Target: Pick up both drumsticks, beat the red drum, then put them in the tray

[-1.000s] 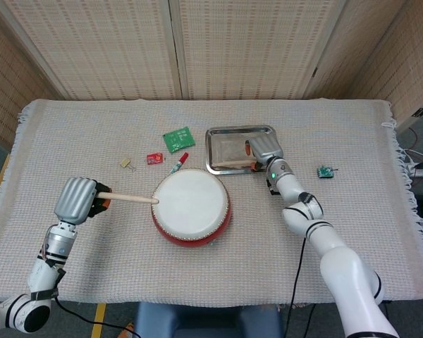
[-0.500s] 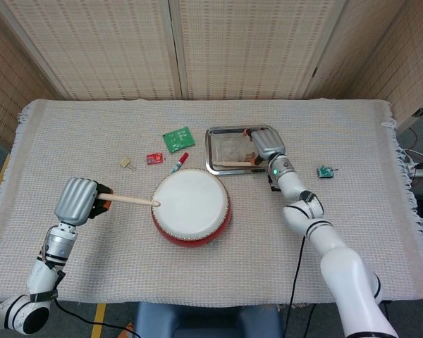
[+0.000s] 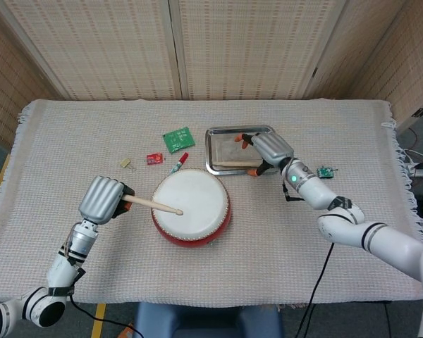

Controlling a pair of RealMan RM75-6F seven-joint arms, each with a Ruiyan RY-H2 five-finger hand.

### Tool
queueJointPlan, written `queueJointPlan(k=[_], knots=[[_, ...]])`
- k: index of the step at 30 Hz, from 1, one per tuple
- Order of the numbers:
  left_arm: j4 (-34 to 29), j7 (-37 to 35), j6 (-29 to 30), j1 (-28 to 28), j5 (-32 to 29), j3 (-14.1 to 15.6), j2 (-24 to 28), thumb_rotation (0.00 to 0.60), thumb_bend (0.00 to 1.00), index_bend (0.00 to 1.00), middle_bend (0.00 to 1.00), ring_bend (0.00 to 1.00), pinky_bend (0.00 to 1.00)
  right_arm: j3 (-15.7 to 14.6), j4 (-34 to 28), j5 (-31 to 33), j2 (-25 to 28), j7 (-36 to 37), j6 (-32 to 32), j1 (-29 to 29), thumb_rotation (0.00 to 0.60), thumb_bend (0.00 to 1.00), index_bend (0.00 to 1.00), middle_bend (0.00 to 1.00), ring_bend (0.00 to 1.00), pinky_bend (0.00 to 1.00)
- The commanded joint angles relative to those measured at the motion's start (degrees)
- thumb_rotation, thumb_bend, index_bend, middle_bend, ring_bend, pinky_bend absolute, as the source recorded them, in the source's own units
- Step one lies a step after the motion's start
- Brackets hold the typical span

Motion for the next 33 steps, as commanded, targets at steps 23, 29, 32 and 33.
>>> queueJointPlan(k=[23, 29, 32, 33], knots=[[-1.8, 23.8, -2.3, -9.4, -17.9, -4.2, -9.0, 0.600, 0.69, 1.00, 1.00, 1.00, 1.00, -4.8, -34.1, 35.0, 11.3, -17.7, 6.3, 10.3, 0.600, 0.02, 0.24, 0.30, 0.27, 0.46], [-1.7, 25.1, -1.3, -10.5, -19.7, -4.3, -10.3, 0.600, 0.69, 1.00, 1.00, 1.00, 1.00, -5.0, -33.2, 38.9, 7.3, -20.1, 9.6, 13.4, 0.600, 0.02, 0.25, 0.30, 0.27, 0.46], [-1.7, 25.8, -1.2, -11.2, -20.8, -4.4, -10.9, 0.600, 0.69, 1.00, 1.00, 1.00, 1.00, -5.1, -33.0, 40.5, 5.7, -21.3, 11.0, 14.7, 0.600, 0.02, 0.26, 0.31, 0.27, 0.46], [-1.6, 26.1, -1.0, -11.4, -21.0, -4.4, -11.1, 0.600, 0.69, 1.00, 1.00, 1.00, 1.00, -5.1, -32.9, 41.0, 5.2, -21.6, 11.6, 15.0, 0.600, 0.02, 0.26, 0.31, 0.27, 0.46]])
